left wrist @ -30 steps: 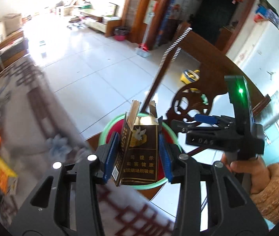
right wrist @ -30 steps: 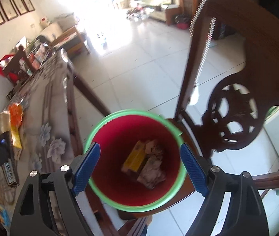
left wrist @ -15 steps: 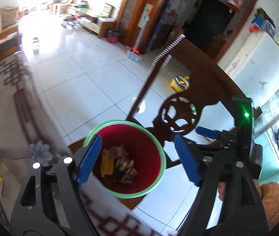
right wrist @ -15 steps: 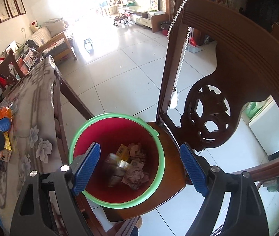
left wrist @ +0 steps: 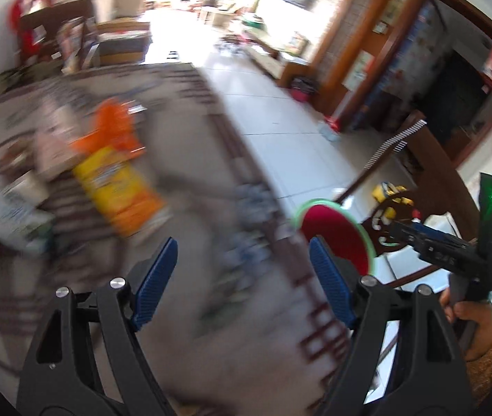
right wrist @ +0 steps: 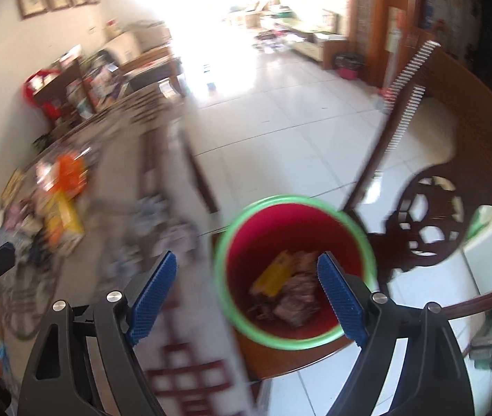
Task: Collect trash
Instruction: 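Move both open grippers back over the table trash, then grasp the water bottle with the left gripper while the right gripper grasps the toothpaste box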
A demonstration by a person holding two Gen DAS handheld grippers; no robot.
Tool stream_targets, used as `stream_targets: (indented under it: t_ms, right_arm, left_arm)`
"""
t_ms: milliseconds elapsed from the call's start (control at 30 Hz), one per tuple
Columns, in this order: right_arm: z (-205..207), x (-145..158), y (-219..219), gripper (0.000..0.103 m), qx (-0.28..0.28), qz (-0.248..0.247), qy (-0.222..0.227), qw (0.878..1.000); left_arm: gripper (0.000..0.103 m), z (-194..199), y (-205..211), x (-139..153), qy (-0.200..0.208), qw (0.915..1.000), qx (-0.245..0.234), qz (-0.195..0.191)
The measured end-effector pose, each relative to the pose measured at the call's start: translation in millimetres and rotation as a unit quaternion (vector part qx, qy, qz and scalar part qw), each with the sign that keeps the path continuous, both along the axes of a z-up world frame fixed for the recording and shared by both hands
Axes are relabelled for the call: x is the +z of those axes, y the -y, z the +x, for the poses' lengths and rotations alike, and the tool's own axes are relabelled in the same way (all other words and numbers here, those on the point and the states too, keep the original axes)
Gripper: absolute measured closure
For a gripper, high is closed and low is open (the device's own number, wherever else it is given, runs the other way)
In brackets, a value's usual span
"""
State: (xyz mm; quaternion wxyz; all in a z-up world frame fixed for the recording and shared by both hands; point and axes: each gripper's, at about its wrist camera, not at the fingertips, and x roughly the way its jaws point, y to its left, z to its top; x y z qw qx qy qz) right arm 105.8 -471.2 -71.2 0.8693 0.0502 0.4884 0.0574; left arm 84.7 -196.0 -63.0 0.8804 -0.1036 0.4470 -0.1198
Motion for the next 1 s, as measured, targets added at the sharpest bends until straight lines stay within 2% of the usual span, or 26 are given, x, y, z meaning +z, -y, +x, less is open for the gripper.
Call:
stream_targets:
  t_ms: [267, 367, 567, 667, 767, 900, 1000]
  right_arm:
    - [-12, -5, -135, 0.022, 0.129, -0.001, -0.023, 0.991]
    - [-9, -9, -195, 0.022, 0.188, -0.003, -0.033, 0.982]
    - [8, -8, -303, 0.022, 0.271, -0.006, -0.029, 0.962]
    - [24, -7, -355, 0.022, 0.31, -0.014, -0.023, 0.95]
    - [36, -13, -405, 0.022, 0.358, -0.035, -0.029, 0.933]
    - [54, -40, -456, 0.022, 0.414, -0.082, -0.049, 0.905]
    - [62, -61, -474, 0.022, 0.439, -0.111, -0.071, 0.889]
  left_arm:
    - [0.027, -42, -121, -11, -0.02, 0.9943, 0.105, -0.001]
    - [0.027, -58, -168, -14, -0.025, 0.9892, 0.144, 0.001]
    - [0.027, -85, -247, -20, -0.034, 0.9787, 0.203, 0.002]
    - [0.027, -90, -278, -26, -0.042, 0.9745, 0.221, 0.002]
    - [0.027, -89, -303, -34, -0.052, 0.9708, 0.234, -0.01]
    - [0.027, -83, -319, -41, -0.056, 0.9691, 0.239, -0.023]
    - [0.027, -73, -325, -44, -0.054, 0.971, 0.232, -0.022]
